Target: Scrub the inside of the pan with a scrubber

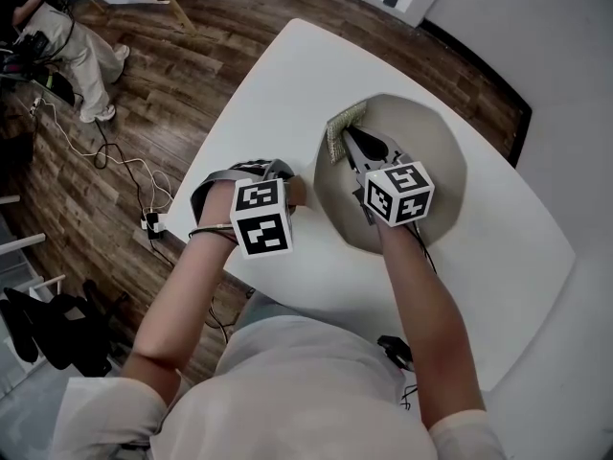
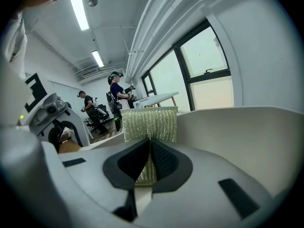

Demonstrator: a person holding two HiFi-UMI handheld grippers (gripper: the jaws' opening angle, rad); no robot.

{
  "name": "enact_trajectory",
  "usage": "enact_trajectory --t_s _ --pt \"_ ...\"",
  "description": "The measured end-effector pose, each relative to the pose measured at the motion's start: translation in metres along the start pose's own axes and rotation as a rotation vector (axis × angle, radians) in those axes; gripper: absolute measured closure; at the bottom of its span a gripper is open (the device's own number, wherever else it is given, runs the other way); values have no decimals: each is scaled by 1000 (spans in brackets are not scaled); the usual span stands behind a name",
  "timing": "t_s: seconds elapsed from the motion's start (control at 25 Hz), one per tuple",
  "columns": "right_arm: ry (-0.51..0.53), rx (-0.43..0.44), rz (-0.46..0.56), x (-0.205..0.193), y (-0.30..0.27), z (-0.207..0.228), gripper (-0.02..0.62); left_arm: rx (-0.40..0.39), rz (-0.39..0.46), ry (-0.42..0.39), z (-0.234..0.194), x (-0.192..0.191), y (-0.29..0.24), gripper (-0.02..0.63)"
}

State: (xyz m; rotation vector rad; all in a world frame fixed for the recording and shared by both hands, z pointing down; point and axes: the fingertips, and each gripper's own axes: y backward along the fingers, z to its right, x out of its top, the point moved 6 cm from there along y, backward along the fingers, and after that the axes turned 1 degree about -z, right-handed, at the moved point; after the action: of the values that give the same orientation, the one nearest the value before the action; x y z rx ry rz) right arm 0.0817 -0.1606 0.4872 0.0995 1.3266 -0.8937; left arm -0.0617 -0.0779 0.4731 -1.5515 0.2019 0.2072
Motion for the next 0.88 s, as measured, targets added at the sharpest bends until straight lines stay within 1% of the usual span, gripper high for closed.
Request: enact_trajectory --t_s 0.64,0.88 --pt "69 89 -65 -6 3 -17 571 5 -6 2 0 2 -1 396" --pt "41 180 -116 -13 6 -25 571 3 -12 1 2 1 -2 396"
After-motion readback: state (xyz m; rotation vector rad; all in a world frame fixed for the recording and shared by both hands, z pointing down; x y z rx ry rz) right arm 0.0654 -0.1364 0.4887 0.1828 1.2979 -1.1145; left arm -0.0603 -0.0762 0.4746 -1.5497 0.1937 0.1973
